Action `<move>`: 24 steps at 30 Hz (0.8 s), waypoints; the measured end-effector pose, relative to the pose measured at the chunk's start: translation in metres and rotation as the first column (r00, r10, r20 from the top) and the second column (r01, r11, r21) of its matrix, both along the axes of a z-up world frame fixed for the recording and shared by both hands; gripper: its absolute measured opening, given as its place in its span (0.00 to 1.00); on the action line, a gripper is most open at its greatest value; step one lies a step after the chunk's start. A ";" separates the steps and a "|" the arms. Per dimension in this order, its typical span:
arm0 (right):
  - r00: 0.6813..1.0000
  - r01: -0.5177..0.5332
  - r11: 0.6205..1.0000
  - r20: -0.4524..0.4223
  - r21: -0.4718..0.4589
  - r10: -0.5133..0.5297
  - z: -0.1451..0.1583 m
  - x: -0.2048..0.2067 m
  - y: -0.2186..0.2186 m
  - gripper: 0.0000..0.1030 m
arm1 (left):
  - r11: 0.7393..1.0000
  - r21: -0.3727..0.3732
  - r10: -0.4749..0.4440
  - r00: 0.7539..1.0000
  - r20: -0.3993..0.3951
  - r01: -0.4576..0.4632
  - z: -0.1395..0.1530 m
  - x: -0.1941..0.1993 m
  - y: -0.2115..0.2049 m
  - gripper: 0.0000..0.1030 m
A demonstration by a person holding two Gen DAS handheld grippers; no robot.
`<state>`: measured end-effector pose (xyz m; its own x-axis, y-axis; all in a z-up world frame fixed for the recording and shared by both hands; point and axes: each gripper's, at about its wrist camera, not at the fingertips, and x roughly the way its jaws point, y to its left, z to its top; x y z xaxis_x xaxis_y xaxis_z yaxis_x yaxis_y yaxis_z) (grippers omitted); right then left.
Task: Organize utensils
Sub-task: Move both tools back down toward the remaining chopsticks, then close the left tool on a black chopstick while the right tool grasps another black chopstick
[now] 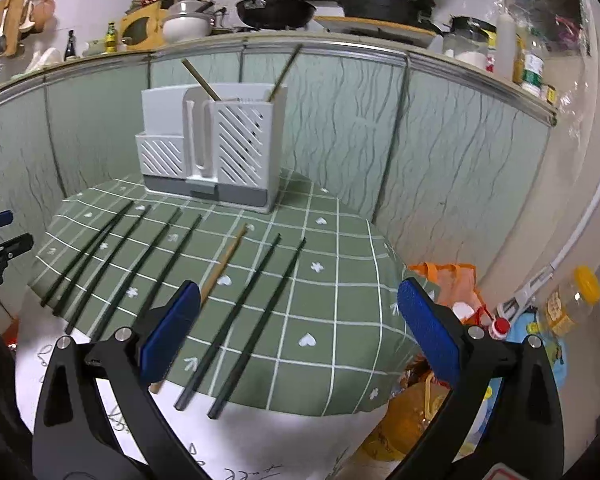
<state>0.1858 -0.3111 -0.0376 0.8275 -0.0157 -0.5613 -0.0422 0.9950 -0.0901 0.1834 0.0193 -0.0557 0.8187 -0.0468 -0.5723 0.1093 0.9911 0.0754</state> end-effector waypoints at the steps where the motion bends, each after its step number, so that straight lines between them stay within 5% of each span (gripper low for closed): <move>1: 1.000 0.011 1.000 -0.008 0.004 -0.011 -0.004 0.000 -0.002 0.92 | 1.000 0.009 0.003 1.000 -0.003 -0.003 -0.005 0.000 -0.002 0.92; 10: 0.992 0.108 0.993 -0.076 0.053 -0.103 -0.040 0.007 -0.009 0.84 | 1.000 0.020 -0.006 0.996 -0.084 0.007 -0.039 0.008 -0.011 0.65; 24: 0.981 0.043 0.999 -0.191 0.033 -0.036 -0.085 0.018 0.021 0.56 | 0.999 0.008 -0.044 0.992 -0.115 0.045 -0.058 0.013 -0.020 0.36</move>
